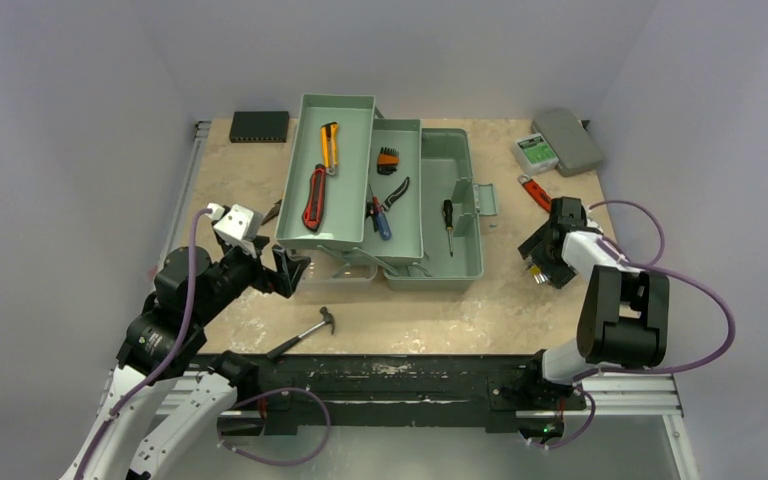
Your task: Pack the tool kit
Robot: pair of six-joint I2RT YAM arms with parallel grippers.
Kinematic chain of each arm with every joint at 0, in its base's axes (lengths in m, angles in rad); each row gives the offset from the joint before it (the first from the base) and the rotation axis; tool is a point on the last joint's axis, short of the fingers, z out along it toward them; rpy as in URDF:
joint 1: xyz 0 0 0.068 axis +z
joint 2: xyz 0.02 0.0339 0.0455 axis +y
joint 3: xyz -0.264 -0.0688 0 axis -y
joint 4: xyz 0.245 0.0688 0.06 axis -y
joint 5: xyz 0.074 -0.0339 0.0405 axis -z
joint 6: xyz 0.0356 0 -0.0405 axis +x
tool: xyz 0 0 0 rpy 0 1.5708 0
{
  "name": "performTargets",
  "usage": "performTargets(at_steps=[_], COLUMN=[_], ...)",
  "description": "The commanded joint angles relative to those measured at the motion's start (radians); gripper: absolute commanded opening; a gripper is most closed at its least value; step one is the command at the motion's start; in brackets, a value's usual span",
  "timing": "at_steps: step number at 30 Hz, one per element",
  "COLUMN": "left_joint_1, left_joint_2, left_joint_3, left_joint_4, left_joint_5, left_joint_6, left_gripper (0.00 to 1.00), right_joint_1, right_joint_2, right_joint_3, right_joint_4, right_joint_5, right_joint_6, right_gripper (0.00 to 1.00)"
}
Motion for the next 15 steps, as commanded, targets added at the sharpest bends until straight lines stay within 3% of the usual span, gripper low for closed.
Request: performTargets(at_steps=[1,15], left_joint_1=[-0.006,-0.006], left_joint_2=[-0.006,-0.002], left_joint_3=[0.005,0.004], left_joint_4=[0.009,0.011], left_joint_5=[-0.005,-0.002], left_joint_6=[0.018,0.019], left_gripper=[0.95,0.95], right_joint_1=[-0.005,-0.006], right_joint_2=[0.016,0.125], right_joint_3=[0.046,0.117], right_joint_4=[-0.076,-0.263], right_joint_5=[0.076,0.184], right_joint_6=[0.075,0.308], right_gripper=[0.78,0.77])
